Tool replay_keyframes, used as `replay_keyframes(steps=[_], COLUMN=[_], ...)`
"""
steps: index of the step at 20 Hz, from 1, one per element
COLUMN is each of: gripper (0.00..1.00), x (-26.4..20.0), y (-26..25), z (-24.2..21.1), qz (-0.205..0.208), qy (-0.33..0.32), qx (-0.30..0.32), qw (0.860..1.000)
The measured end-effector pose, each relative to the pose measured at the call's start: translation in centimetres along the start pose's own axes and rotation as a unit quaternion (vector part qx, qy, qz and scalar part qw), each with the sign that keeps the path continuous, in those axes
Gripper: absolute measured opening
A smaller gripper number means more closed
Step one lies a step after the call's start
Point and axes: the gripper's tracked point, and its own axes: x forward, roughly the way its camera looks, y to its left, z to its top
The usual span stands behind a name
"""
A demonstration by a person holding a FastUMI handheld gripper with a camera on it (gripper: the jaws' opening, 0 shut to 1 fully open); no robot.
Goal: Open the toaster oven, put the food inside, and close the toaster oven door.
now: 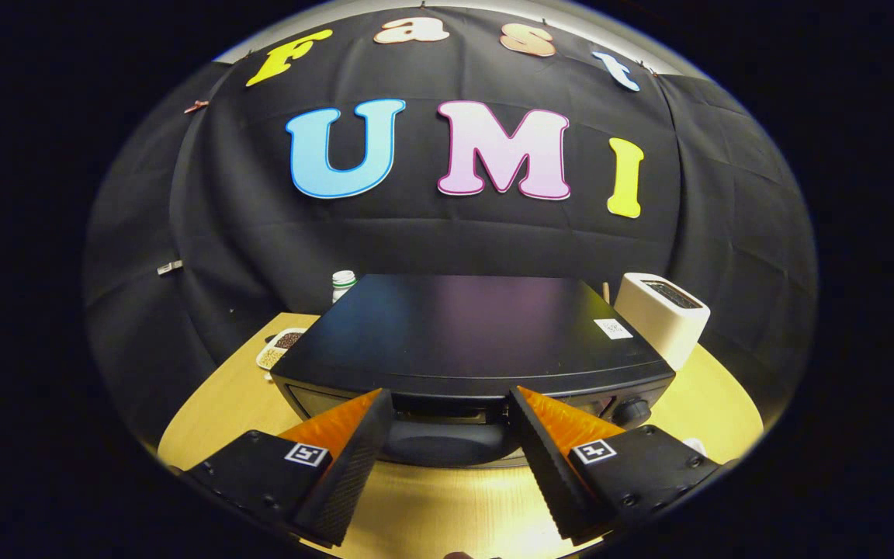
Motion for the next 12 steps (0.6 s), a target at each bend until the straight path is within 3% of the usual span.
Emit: replay_keyframes(steps=[12], gripper=[0.97], x=[-3.1], y=[0.5], z=[-2.8], qz=[0.003], qy=[0.032], qx=[0.016], qw=[0.999])
